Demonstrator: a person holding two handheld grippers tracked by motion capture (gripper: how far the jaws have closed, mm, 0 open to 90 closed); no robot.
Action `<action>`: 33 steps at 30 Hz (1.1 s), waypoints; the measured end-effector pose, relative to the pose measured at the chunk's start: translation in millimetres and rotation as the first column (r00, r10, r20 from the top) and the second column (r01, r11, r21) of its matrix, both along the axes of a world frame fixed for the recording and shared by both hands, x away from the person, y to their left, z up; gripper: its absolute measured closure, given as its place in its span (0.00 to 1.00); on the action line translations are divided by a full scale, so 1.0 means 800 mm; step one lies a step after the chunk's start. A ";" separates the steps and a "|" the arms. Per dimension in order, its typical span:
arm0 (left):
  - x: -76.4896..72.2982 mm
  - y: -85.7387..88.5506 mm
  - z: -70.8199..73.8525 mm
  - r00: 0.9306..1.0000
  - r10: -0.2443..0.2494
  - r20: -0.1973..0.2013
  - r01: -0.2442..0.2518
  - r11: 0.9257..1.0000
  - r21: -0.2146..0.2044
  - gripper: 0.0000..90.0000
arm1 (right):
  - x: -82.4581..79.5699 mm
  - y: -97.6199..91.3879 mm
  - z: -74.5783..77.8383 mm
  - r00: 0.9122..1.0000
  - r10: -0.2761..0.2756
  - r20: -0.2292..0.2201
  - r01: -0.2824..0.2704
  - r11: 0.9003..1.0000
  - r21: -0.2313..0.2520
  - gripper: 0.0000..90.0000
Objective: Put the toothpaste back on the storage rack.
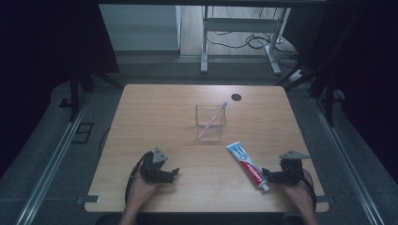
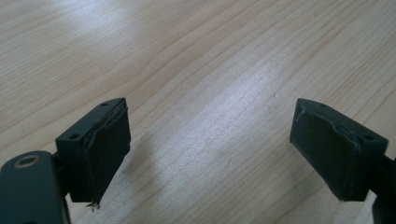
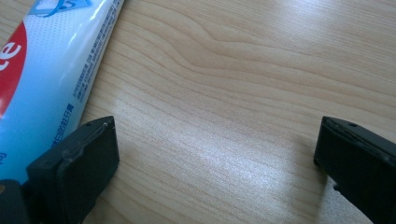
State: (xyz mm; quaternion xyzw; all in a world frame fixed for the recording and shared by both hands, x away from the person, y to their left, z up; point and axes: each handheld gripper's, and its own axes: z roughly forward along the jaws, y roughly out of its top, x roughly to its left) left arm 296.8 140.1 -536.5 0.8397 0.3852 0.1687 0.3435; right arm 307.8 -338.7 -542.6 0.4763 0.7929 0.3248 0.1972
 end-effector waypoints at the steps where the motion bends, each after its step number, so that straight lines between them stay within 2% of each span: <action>1: 0.000 -0.001 -0.001 1.000 -0.001 -0.002 0.001 1.000 0.004 0.14 | 0.000 0.000 0.000 1.000 -0.003 -0.001 0.003 1.000 0.000 0.00; 8: 0.001 -0.002 -0.008 1.000 0.001 -0.011 -0.001 1.000 0.013 0.14 | -0.002 0.002 0.003 1.000 0.005 -0.016 -0.005 1.000 -0.013 0.02; 15: 0.005 0.002 -0.010 0.999 0.001 -0.047 -0.002 1.000 -0.023 0.14 | -0.005 0.001 0.008 0.999 0.023 -0.043 -0.023 1.000 -0.010 0.06; 24: 0.005 0.002 -0.010 0.999 -0.001 -0.047 -0.001 1.000 -0.021 0.14 | -0.010 0.001 0.024 0.996 0.042 -0.073 -0.039 0.998 0.040 0.11; 27: 0.005 0.002 -0.010 0.999 -0.001 -0.047 0.000 1.000 -0.021 0.14 | -0.013 0.003 0.028 0.995 0.052 -0.088 -0.050 0.998 0.026 0.13; 33: 0.005 0.002 -0.010 0.999 -0.001 -0.047 0.000 1.000 -0.020 0.14 | -0.020 -0.004 0.039 0.993 0.059 -0.105 -0.052 0.996 0.071 0.14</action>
